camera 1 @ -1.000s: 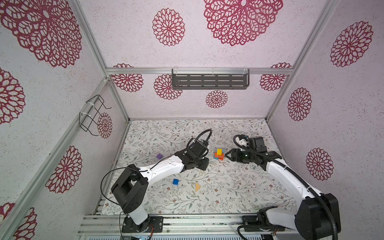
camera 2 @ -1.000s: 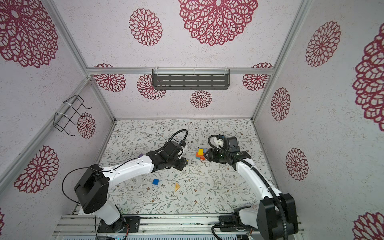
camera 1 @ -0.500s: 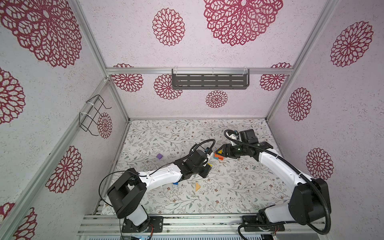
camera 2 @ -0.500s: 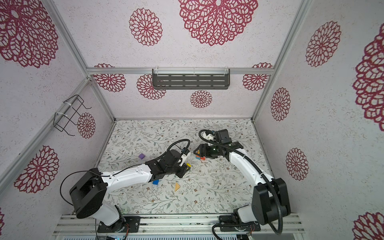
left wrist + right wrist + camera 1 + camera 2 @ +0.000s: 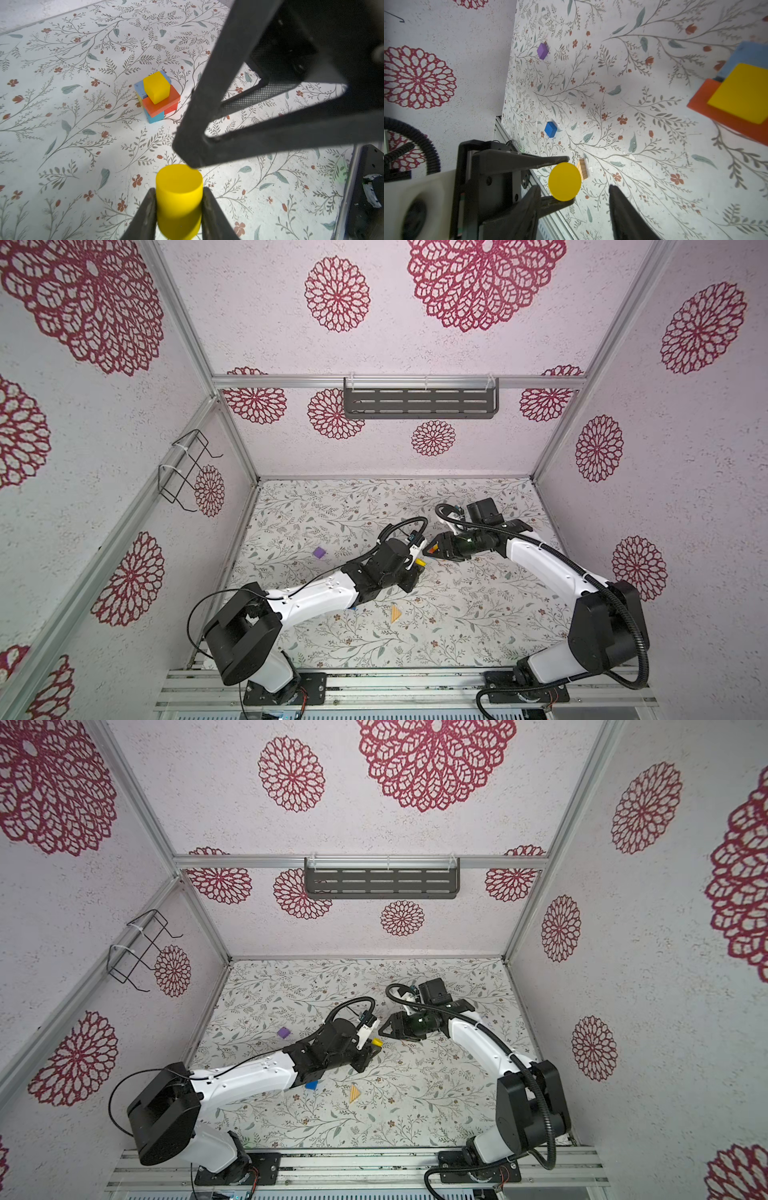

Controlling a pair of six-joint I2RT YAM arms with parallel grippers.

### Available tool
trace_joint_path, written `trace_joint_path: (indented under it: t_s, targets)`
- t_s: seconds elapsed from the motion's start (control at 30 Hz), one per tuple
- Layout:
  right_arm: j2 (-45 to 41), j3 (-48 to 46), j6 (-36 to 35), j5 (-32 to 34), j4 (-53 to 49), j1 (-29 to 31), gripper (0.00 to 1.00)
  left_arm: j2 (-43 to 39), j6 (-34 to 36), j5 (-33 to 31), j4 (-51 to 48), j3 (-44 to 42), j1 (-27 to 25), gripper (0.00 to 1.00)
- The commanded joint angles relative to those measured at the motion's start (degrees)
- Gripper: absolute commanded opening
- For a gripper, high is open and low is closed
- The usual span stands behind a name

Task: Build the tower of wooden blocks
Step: 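Close the right gripper on the yellow cylinder held by the left gripper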

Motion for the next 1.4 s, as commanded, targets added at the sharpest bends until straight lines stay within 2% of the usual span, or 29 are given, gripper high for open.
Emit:
trace_joint_path:
  t_s: [0.0,0.2,0.8,1.17,1.37]
  targets:
    - [-0.12,0.84,-1.83,-2.50,-0.52,0.40,0.54,-1.83,1.98,-0.07,3.27,-1.21,0.11,0.32]
    - [0.43,0.20,-0.74,-2.52,0.80,0.69,0.50,-2.00,1.99,-0.28,2.61,-1.14,0.15,0.32]
    - [2.97,0.86,-0.05,-2.57,2.21,2.84,0.50,-1.31,2.15,0.45,3.21,1.09,0.09,0.31]
    - [3.61,1.14,-0.39,-2.71,2.04,2.85,0.37,-0.60,2.15,0.61,3.33,1.93,0.11,0.31]
    - [3.77,1.47,-0.39,-2.77,2.11,2.86,0.26,-0.37,2.30,-0.16,3.58,2.03,0.12,0.31]
